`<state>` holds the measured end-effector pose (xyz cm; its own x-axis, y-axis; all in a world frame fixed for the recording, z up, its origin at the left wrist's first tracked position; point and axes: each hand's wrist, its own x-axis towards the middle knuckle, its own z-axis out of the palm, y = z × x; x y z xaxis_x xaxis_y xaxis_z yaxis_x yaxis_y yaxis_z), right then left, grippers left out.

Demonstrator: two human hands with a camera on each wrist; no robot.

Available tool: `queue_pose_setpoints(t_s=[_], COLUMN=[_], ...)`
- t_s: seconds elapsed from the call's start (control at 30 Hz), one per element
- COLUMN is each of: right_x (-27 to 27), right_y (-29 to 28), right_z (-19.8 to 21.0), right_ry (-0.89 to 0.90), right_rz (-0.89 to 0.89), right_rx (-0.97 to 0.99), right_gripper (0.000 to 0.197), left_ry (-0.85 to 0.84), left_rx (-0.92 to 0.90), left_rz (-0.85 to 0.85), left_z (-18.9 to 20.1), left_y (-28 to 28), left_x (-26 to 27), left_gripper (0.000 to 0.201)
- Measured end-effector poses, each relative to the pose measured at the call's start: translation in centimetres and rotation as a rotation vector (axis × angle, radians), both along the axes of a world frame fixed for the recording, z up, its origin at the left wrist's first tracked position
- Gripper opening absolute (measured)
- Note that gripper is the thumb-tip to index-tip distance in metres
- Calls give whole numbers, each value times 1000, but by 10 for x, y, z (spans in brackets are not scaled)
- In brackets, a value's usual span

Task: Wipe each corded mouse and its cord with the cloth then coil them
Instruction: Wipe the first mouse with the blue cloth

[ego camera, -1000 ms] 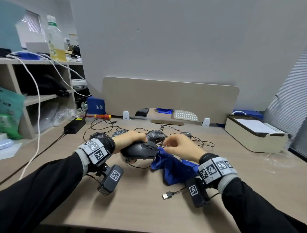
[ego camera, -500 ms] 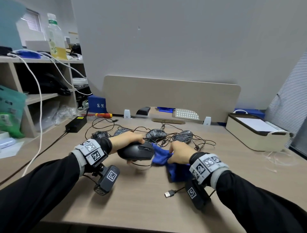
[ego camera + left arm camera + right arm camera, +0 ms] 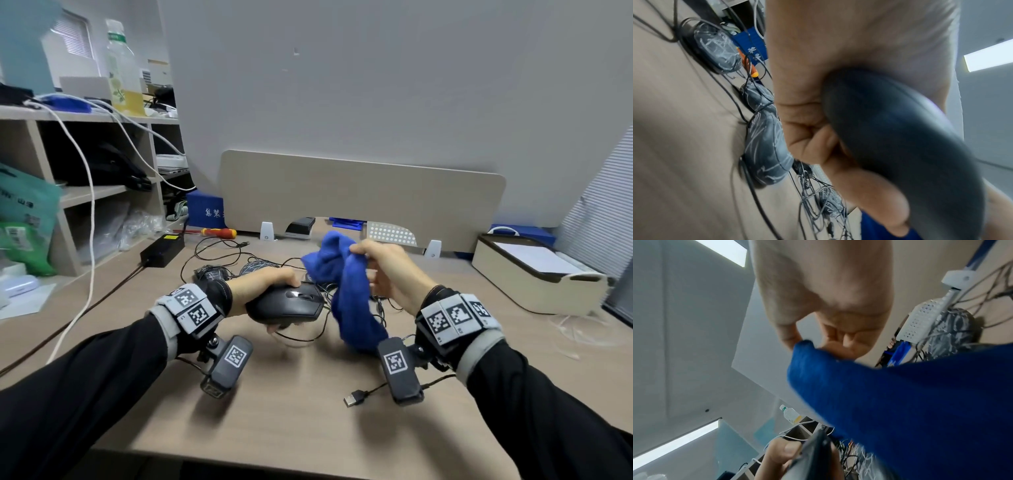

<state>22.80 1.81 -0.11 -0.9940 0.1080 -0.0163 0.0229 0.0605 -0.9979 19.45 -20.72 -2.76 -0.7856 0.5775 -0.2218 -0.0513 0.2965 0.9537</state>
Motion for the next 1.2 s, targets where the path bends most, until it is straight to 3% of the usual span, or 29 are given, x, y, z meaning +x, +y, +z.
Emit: queue_pose_setpoints(t_s=[0.13, 0.23, 0.33, 0.47, 0.53, 0.7, 0.83, 0.97, 1.13, 1.2], right_x=[5, 11, 11, 10, 11, 16, 25, 22, 8, 5], right_y=[-9, -13, -17, -22, -23, -27, -28, -29, -30, -32], right_z=[-10, -6, -11, -17, -20, -31, -35, -40, -45, -47], right_ry=[-85, -154, -126, -11, -18, -120, -192, -142, -83, -69], right_rz=[326, 475, 435, 344, 353, 446, 597, 509, 287, 265], right_rx=[8, 52, 288, 705, 850, 978, 1161, 1162, 949, 895], right_gripper=[12, 22, 30, 14, 20, 24, 20, 21, 31, 33], left_ry=[-71, -66, -40, 132, 190, 269, 277, 322, 552, 636], left_rx=[93, 117, 93, 34, -80, -307, -441, -520, -571, -514], left_rz=[99, 170, 147, 118, 32, -169, -269, -263, -333, -320], left_z=[0, -3, -8, -19, -24, -33, -38, -35, -28, -33], left_y=[1, 1, 1, -1, -3, -7, -6, -3, 6, 10], left_x=[-6, -10, -14, -24, -24, -17, -11, -10, -1, 0], left_gripper=[42, 27, 31, 48, 39, 69, 70, 48, 72, 64])
